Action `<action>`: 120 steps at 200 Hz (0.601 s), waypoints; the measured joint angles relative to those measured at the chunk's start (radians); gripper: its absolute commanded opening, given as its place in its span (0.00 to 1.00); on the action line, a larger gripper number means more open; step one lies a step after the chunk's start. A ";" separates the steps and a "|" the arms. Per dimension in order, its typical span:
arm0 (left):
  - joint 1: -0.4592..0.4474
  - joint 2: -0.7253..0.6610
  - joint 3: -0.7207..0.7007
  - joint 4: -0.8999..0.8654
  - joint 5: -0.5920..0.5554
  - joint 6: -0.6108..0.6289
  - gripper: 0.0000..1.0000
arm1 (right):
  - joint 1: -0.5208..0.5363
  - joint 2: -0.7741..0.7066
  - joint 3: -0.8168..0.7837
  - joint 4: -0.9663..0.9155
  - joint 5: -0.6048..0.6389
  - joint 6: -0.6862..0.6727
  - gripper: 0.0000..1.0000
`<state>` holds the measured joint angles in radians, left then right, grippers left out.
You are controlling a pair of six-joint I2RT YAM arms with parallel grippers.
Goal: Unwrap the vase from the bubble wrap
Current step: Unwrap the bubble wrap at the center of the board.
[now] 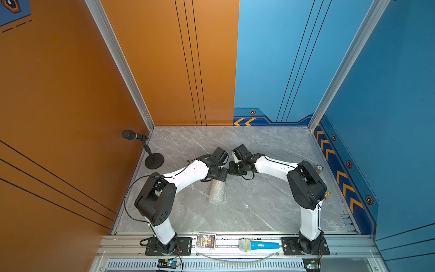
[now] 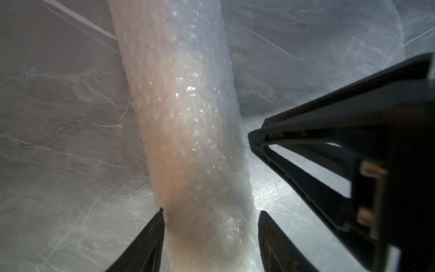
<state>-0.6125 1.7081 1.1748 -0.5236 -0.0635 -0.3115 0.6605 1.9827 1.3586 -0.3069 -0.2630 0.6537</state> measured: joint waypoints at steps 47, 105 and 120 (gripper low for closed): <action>0.030 0.000 -0.010 0.000 -0.005 0.000 0.63 | 0.008 0.040 0.050 0.000 -0.007 0.000 0.26; 0.056 -0.018 -0.044 0.038 0.013 0.000 0.63 | 0.014 0.069 0.063 0.000 -0.007 0.000 0.26; 0.067 -0.027 -0.055 0.045 0.017 0.000 0.63 | 0.014 0.069 0.063 -0.001 -0.007 0.000 0.26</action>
<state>-0.5457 1.6806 1.1202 -0.4786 -0.0463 -0.3111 0.6750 2.0518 1.4212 -0.3077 -0.2699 0.6540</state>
